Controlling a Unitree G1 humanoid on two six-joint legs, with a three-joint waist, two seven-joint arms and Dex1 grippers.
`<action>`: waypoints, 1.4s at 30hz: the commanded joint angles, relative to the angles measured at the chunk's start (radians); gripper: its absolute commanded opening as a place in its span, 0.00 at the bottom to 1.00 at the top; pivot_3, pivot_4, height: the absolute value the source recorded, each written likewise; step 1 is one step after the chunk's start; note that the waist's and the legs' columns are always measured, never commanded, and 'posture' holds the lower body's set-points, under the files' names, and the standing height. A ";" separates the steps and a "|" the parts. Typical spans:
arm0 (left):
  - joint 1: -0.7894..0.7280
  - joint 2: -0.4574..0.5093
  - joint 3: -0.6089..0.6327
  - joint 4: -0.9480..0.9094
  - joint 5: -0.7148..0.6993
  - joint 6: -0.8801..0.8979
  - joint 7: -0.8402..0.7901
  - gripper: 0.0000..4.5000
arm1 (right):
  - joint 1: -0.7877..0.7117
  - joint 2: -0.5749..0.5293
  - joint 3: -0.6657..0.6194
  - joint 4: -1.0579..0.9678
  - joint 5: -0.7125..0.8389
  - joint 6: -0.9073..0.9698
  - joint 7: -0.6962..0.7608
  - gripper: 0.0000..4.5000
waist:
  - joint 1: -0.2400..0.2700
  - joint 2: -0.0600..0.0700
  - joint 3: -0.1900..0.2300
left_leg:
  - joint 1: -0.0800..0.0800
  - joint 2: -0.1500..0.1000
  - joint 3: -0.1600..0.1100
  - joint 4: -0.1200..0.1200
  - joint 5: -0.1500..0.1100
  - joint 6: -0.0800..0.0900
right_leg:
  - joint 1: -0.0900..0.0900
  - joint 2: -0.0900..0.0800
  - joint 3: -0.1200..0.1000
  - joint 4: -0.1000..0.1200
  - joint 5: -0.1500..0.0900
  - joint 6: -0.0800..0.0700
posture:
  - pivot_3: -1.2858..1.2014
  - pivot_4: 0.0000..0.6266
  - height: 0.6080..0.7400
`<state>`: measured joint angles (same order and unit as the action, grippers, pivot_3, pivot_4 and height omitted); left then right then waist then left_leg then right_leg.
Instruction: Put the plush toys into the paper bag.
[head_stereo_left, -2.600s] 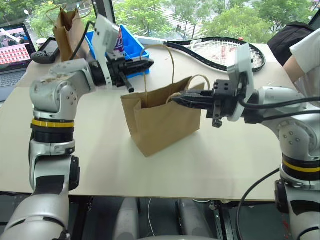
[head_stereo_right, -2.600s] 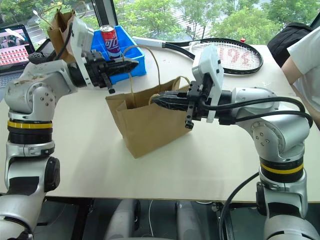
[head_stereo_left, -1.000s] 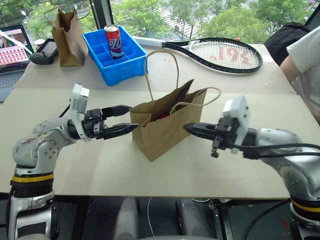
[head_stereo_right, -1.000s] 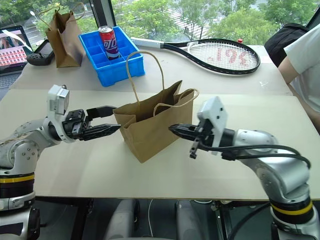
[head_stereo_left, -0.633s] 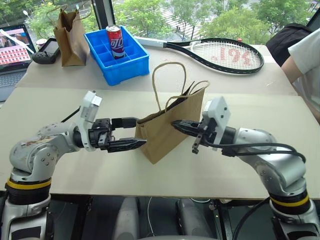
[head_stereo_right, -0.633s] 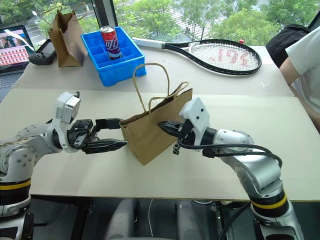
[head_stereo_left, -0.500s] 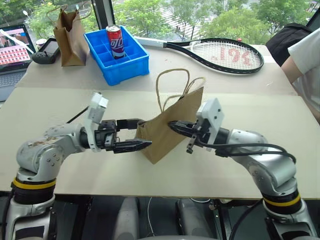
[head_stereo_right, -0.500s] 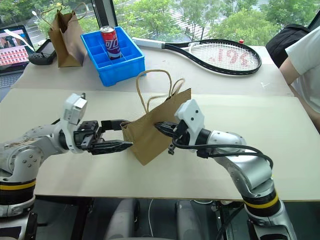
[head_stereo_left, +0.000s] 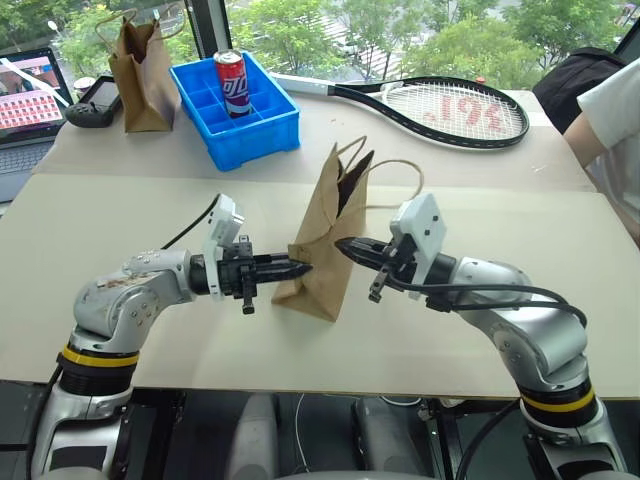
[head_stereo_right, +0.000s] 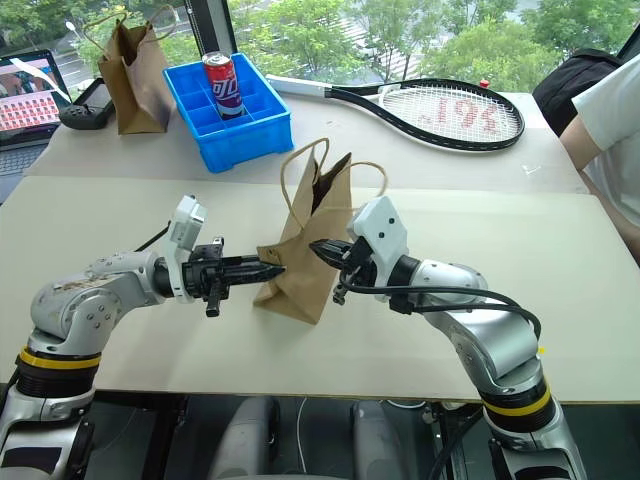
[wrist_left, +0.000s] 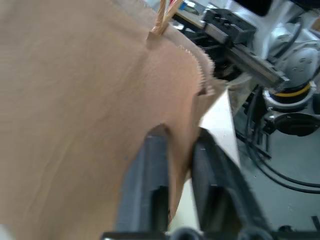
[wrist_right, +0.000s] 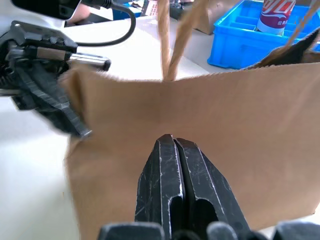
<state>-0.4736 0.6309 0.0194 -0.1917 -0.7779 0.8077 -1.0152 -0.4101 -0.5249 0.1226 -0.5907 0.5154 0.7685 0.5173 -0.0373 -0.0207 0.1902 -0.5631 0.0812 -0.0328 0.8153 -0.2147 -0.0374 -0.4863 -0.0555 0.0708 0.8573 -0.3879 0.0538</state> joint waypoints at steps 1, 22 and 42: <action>-0.048 -0.007 -0.007 0.033 0.027 -0.030 -0.012 0.01 | 0.014 0.000 -0.053 -0.064 0.038 0.018 -0.008 0.00 | 0.000 0.000 0.000 | 0.000 0.000 0.000 0.000 0.000 0.000 | 0.000 0.000 0.000 0.000 0.000 0.000 | 0.52 0.24 0.40; -0.472 0.247 -0.372 0.482 0.059 -0.566 -0.599 0.01 | 0.480 -0.440 -0.666 0.093 0.034 -0.003 0.252 0.00 | 0.013 0.000 0.000 | 0.000 0.000 0.001 -0.001 0.000 0.000 | 0.000 0.000 0.000 -0.001 0.000 0.000 | 0.52 0.24 0.40; -0.366 0.221 -0.256 0.499 0.106 -0.519 -0.599 0.15 | 0.394 -0.453 -0.591 0.107 0.044 0.024 0.246 0.00 | 0.012 0.000 0.000 | -0.001 0.000 0.001 0.000 0.000 0.001 | -0.001 0.000 0.000 -0.001 0.000 0.000 | 0.52 0.24 0.40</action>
<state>-0.8306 0.8309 -0.2880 0.3256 -0.6710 0.2671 -1.6083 -0.0002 -0.9673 -0.4539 -0.4809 0.5545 0.7930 0.7598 -0.0251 -0.0212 0.1906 -0.5646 0.0812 -0.0321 0.8149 -0.2144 -0.0367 -0.4869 -0.0556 0.0711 0.8557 -0.3882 0.0541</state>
